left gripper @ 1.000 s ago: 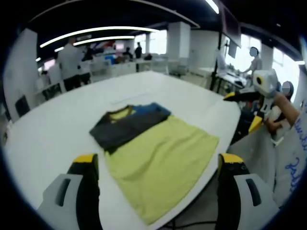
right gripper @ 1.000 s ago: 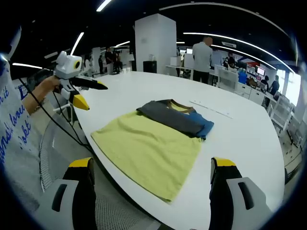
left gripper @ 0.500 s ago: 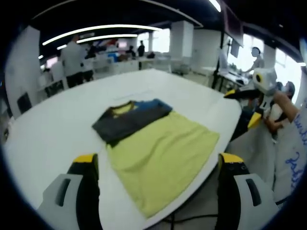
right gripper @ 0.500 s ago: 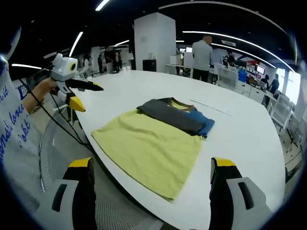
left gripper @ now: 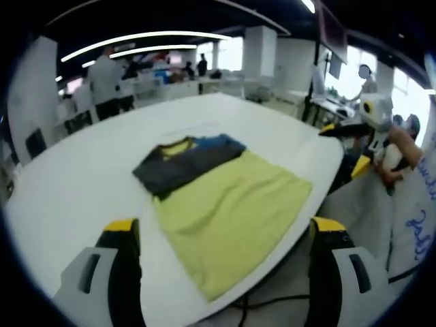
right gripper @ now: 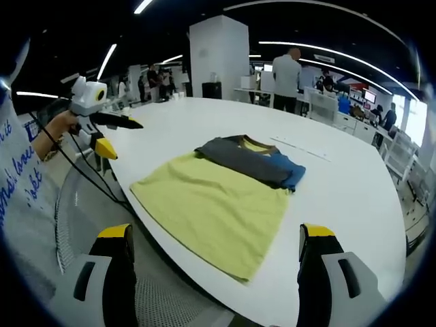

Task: Fold the garment on the visible template until the final outline fits inside the template.

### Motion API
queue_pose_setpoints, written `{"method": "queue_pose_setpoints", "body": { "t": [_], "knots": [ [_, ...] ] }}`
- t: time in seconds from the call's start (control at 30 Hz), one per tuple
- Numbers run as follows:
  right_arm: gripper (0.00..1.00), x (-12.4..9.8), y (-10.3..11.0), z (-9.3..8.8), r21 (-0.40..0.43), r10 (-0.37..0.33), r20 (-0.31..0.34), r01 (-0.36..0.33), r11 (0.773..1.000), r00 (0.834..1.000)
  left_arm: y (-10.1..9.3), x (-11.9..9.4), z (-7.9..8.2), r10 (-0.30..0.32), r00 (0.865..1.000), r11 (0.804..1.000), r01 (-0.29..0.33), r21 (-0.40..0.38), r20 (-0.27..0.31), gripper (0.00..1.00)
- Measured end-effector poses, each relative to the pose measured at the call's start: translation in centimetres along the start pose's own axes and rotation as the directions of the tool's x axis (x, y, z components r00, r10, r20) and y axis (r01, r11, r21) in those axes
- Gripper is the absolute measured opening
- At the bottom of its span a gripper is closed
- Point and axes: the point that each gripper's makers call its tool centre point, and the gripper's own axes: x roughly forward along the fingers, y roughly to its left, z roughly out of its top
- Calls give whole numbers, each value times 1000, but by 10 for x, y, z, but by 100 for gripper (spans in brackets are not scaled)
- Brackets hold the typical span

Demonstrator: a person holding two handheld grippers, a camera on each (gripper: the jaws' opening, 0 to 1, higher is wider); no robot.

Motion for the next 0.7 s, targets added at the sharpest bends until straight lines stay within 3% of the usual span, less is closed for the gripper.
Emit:
{"method": "queue_pose_setpoints", "body": {
  "t": [0.53,0.7],
  "knots": [
    [100,9,-1,-13,49,13,-22,-12,999,1000,6,3,-37,-3,997,997,-3,-74,-79,96],
    [100,10,-1,-17,57,14,-28,-12,998,1000,9,3,-41,-6,996,996,-2,-89,-91,85]
  ]
}}
